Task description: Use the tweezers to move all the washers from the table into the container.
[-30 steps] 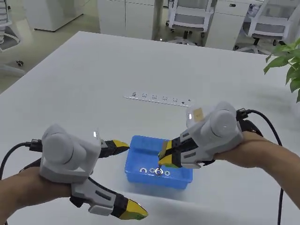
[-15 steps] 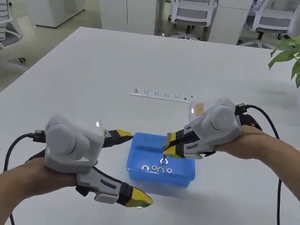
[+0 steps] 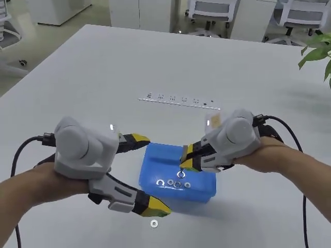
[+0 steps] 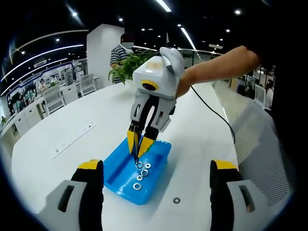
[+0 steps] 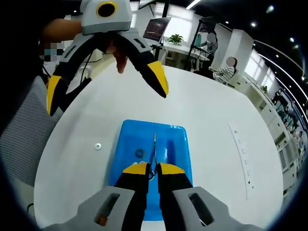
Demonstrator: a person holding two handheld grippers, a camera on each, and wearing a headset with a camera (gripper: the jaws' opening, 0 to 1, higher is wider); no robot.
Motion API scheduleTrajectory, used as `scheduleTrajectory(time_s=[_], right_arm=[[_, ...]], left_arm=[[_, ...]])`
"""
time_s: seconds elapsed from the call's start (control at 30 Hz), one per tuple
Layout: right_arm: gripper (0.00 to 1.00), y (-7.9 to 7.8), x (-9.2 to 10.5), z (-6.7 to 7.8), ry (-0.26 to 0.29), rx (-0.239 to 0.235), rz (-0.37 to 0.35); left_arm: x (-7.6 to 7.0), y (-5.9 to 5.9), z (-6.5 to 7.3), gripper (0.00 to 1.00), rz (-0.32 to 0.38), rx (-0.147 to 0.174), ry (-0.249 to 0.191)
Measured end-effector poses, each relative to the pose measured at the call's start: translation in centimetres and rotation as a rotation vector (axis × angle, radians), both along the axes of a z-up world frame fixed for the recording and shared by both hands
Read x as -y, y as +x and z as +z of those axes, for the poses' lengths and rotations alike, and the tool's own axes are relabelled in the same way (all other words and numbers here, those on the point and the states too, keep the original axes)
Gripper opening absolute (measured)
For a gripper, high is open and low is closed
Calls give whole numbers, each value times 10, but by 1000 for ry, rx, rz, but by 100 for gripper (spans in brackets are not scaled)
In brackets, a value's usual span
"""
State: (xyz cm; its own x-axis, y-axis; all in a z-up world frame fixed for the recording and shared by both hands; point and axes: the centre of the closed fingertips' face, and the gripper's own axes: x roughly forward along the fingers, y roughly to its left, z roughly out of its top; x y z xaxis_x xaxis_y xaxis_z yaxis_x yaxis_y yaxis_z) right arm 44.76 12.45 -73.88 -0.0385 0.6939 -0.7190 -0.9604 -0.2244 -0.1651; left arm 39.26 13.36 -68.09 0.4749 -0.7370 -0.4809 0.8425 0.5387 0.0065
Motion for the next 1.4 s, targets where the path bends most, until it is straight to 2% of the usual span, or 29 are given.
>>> scheduleTrajectory(time_s=[0.4,0.63,0.73,1.03,1.4], right_arm=[[8,6,3,-14,-18,-11,-5],[8,7,3,-16,-20,-13,0],[8,7,3,-17,-20,-16,3],[8,4,2,-18,-25,-7,25],[8,2,2,-18,-26,2,48]], left_arm=[[9,20,4,86,-32,23,-9],[15,33,5,63,-61,51,3],[19,37,5,53,-73,54,5],[28,46,-1,31,-102,57,26],[35,56,-11,17,-135,64,67]])
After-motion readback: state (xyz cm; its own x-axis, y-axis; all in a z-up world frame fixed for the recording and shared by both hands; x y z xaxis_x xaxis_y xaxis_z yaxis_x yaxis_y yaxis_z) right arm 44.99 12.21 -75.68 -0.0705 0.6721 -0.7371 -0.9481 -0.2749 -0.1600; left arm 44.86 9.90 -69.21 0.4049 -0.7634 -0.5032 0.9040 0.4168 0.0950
